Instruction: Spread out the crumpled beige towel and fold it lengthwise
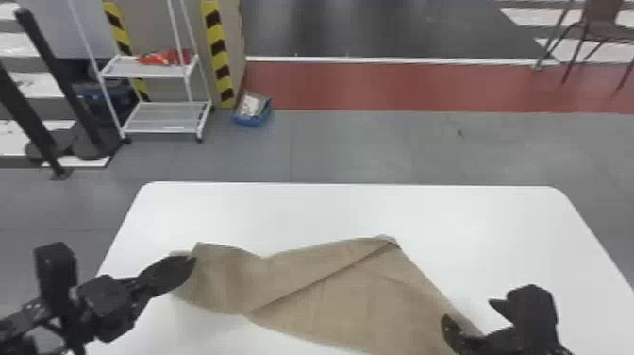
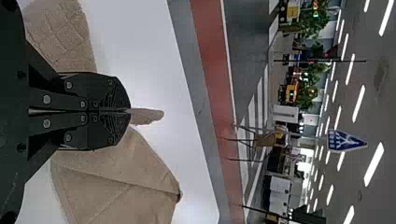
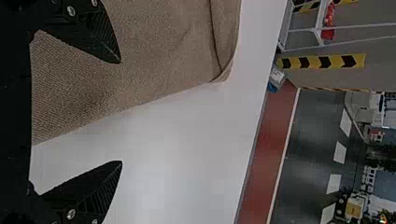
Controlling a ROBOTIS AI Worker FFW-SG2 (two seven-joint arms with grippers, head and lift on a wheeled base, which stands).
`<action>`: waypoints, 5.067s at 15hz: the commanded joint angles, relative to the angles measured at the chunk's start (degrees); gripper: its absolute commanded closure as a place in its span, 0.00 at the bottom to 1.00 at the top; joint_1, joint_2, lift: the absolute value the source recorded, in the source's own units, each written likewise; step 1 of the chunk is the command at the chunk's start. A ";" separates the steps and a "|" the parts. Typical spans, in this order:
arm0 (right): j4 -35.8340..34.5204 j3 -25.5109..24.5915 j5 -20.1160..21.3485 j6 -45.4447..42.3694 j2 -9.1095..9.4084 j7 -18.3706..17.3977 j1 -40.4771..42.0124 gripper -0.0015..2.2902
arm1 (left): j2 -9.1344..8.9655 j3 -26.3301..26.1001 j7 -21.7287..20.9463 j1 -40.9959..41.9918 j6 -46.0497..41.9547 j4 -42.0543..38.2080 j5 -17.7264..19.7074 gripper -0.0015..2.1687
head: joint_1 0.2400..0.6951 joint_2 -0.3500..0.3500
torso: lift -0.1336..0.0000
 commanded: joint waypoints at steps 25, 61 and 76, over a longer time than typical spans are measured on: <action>-2.04 -3.58 -1.24 -5.73 0.05 0.78 7.07 0.06 | -10.01 -28.21 20.36 -31.73 23.50 11.70 -12.87 0.10 | 1.00 0.16 | 1.00; -10.48 2.30 30.93 13.78 0.05 17.92 8.38 0.10 | -9.31 -14.15 22.21 -11.34 21.04 -1.92 -18.32 0.02 | 1.00 0.29 | 1.00; -12.06 -13.25 18.71 10.62 0.05 13.52 0.21 0.89 | -7.20 -13.53 20.01 -11.08 19.81 -0.08 -17.36 0.02 | 1.00 0.21 | 1.00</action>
